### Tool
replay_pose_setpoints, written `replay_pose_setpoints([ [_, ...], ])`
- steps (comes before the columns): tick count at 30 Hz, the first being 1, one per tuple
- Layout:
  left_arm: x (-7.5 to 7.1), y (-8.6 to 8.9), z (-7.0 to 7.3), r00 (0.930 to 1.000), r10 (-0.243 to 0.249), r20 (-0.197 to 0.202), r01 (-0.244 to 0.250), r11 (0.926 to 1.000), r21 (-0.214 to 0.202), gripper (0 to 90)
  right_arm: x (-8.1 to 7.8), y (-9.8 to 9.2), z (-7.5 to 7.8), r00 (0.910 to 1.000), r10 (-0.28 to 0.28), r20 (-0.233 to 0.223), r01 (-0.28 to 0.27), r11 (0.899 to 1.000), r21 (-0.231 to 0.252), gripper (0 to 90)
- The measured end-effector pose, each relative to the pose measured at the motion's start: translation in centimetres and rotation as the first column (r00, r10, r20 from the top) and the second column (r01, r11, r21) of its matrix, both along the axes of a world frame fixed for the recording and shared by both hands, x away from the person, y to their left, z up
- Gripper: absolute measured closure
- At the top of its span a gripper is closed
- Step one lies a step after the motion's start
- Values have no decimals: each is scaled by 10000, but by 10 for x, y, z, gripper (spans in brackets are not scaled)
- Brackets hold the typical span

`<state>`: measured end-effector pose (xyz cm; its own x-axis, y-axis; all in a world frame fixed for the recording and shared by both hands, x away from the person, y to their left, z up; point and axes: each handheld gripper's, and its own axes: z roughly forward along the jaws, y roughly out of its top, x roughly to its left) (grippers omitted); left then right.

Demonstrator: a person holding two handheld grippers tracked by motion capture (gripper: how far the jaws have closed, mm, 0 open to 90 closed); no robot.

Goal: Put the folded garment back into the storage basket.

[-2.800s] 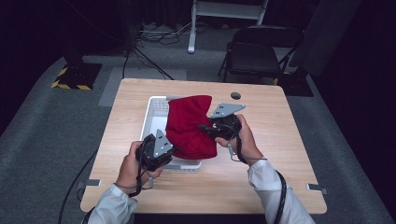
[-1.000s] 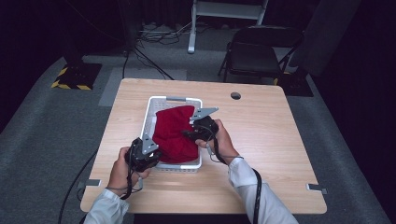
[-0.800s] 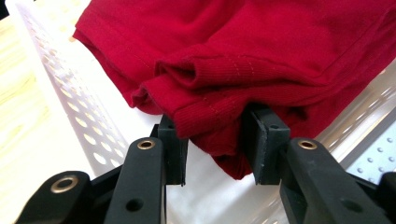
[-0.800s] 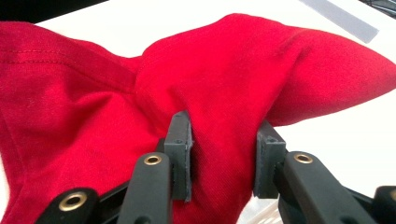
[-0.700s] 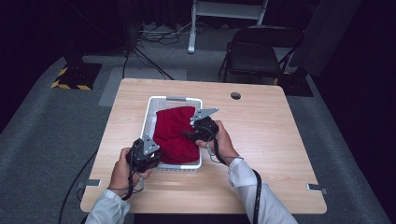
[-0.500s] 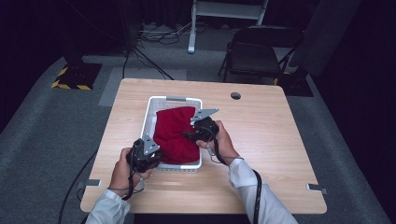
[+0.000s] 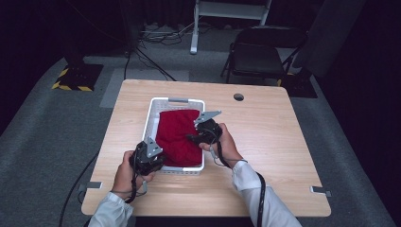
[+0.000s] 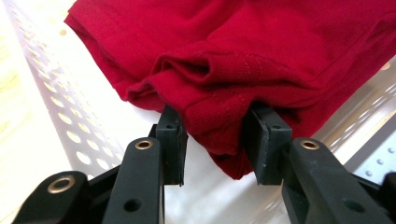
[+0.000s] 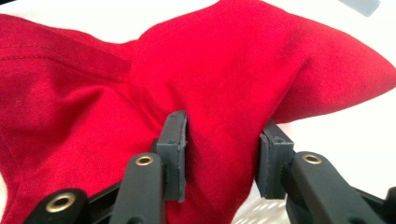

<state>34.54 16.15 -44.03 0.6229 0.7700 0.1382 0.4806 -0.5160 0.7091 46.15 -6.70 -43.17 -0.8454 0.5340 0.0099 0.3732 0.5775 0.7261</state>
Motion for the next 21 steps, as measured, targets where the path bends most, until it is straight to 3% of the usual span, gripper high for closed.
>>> replay_pose_setpoints([
  [13, 0, 0, -2, 10000, 43, -16, -43, 9998, -169, 608, 1, 2, -4, 9995, -184, 252, 197, 9984, -522, 576],
  [21, -2, 1, -2, 10000, 50, 22, -50, 9995, -328, 594, 0, 3, -4, 9992, -231, 328, 249, 9981, -558, 566],
])
